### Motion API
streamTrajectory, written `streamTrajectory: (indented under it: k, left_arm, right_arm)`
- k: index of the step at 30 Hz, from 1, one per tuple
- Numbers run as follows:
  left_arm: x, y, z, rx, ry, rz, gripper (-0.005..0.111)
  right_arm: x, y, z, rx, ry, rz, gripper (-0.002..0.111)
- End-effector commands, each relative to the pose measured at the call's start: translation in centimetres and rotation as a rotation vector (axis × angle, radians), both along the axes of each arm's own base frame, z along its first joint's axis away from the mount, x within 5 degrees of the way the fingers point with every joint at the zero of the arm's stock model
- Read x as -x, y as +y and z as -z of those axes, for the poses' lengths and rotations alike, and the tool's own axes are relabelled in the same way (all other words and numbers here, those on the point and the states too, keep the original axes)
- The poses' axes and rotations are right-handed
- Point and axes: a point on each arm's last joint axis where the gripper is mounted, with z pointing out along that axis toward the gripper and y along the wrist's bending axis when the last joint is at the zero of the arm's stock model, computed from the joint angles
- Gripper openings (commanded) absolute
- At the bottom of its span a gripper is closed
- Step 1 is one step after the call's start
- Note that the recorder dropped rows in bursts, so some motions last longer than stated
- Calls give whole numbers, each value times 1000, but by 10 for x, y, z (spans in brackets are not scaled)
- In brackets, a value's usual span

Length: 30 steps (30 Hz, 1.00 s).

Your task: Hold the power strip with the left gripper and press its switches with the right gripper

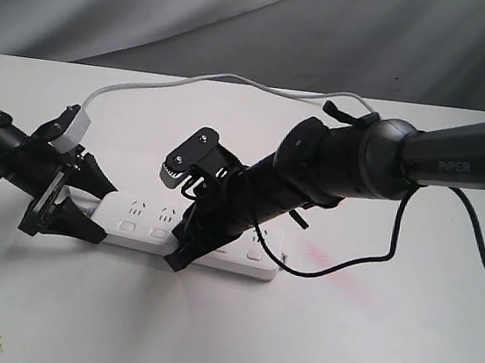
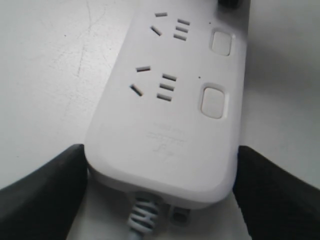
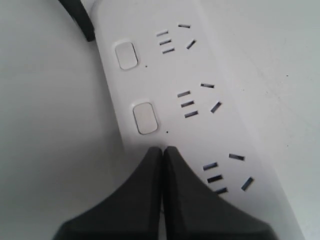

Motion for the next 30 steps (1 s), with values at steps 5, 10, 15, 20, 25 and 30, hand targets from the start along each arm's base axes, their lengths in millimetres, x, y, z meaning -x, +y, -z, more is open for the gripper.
streamTrajectory:
  k: [5,10,15,20,25,30]
  left_arm:
    - [10,3,20,-91,54,54,63]
    - [10,3,20,-91,54,54,63]
    - [10,3,20,-91,54,54,63]
    - [10,3,20,-91,54,54,63]
    - [10,3,20,-91,54,54,63]
    - [10,3,20,-91,54,54,63]
  right_arm:
    - [5,-9,24,94,45,-45,0]
    - [5,-15,28,175,53,-42,0]
    - [6,-20,39,233,77,-30,0]
    - [6,-18,40,211,84,-10,0]
    - [5,-15,41,180,83,-1,0]
    - [6,-14,49,187,102,-2,0]
